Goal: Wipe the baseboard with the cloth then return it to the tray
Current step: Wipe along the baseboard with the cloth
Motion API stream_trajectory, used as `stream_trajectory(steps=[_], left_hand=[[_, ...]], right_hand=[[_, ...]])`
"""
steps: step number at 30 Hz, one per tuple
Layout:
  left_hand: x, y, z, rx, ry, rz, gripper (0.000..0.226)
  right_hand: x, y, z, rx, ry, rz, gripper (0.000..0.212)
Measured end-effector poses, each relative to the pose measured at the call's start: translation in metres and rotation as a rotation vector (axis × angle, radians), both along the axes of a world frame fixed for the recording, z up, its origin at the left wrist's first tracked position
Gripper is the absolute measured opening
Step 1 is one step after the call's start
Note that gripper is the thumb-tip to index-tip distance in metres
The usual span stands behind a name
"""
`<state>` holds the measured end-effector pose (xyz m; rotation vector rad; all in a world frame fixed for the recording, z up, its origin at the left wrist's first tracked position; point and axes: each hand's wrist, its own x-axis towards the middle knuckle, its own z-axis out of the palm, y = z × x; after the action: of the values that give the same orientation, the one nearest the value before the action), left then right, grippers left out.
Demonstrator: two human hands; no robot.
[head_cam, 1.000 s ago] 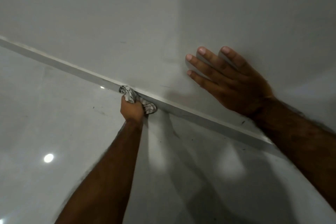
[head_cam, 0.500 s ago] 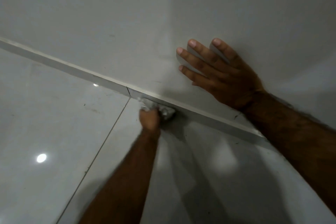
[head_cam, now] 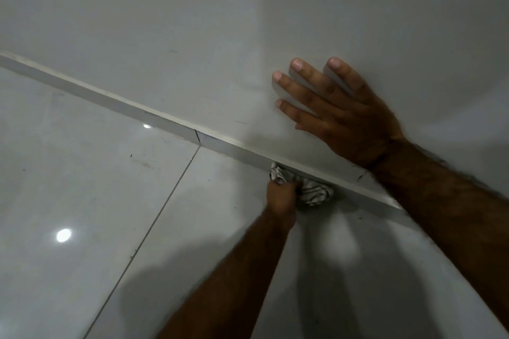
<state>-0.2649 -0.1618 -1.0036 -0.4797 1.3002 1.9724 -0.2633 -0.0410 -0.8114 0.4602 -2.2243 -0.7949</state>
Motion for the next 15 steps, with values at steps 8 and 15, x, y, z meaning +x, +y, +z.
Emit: stream_trajectory(steps=[8, 15], left_hand=[[-0.094, -0.056, 0.01, -0.045, -0.066, 0.526, 0.013], [-0.144, -0.083, -0.035, -0.195, 0.107, 0.553, 0.039]], right_hand=[[0.002, -0.001, 0.001, -0.011, 0.0, -0.01, 0.038], [0.001, -0.001, 0.002, 0.009, 0.004, -0.004, 0.039]])
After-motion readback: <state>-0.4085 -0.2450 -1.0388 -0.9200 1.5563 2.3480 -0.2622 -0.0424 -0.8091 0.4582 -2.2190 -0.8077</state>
